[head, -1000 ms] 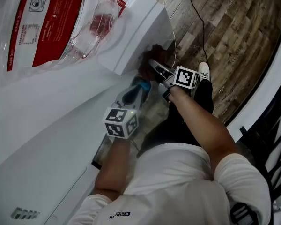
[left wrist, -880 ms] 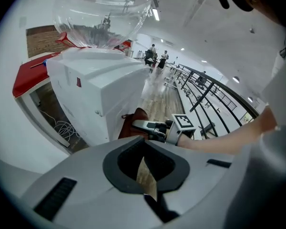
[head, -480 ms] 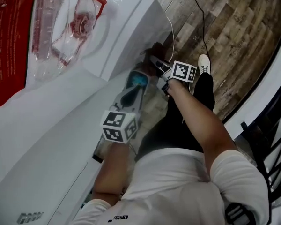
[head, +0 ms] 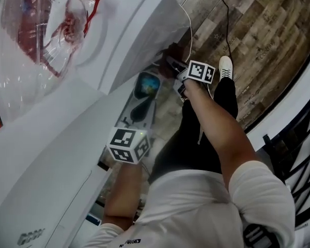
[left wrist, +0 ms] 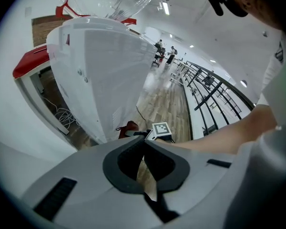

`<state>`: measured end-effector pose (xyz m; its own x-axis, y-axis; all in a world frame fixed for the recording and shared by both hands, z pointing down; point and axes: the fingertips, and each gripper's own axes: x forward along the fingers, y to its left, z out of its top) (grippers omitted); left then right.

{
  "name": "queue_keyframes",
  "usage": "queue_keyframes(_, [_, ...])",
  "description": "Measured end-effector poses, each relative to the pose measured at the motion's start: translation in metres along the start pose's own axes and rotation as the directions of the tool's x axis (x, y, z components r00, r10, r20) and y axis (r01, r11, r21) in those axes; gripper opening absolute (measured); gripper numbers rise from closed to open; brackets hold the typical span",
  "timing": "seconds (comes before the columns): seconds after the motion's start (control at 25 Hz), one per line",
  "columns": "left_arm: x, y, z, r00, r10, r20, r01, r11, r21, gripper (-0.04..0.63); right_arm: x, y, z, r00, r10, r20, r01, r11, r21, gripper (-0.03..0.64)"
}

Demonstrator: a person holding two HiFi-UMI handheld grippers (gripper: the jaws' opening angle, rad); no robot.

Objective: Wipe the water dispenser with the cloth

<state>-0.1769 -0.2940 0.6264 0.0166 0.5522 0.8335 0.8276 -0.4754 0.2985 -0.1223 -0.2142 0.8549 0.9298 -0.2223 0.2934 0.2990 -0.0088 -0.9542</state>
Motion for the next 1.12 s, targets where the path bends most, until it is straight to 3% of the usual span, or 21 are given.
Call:
queue_keyframes(0.36, [0.001, 0.008, -0.009, 0.998, 0.06, -0.001, -0.06, 0.996, -0.067, -0.011, 0.016, -0.051, 0.007, 0.993, -0.109, -0.048, 0.108, 0.994, -0.018, 0.058])
queue_keyframes(0.6, [0.015, -0.01, 0.001, 0.999, 0.049, -0.002, -0.049, 0.997, -0.055, -0.011, 0.008, -0.072, 0.014, 0.98, -0.172, -0.104, 0.166, 0.984, -0.058, 0.058])
queue_keyframes(0.8, [0.024, -0.023, 0.02, 0.998, 0.06, 0.01, -0.059, 0.996, -0.066, -0.011, -0.006, -0.052, 0.026, 0.979, -0.14, -0.149, 0.125, 0.987, -0.104, 0.058])
queue_keyframes(1.12, [0.051, -0.065, 0.066, 0.999, 0.012, 0.05, -0.008, 0.997, -0.078, -0.011, -0.059, 0.022, 0.073, 0.976, -0.073, -0.203, 0.016, 0.963, -0.268, 0.058])
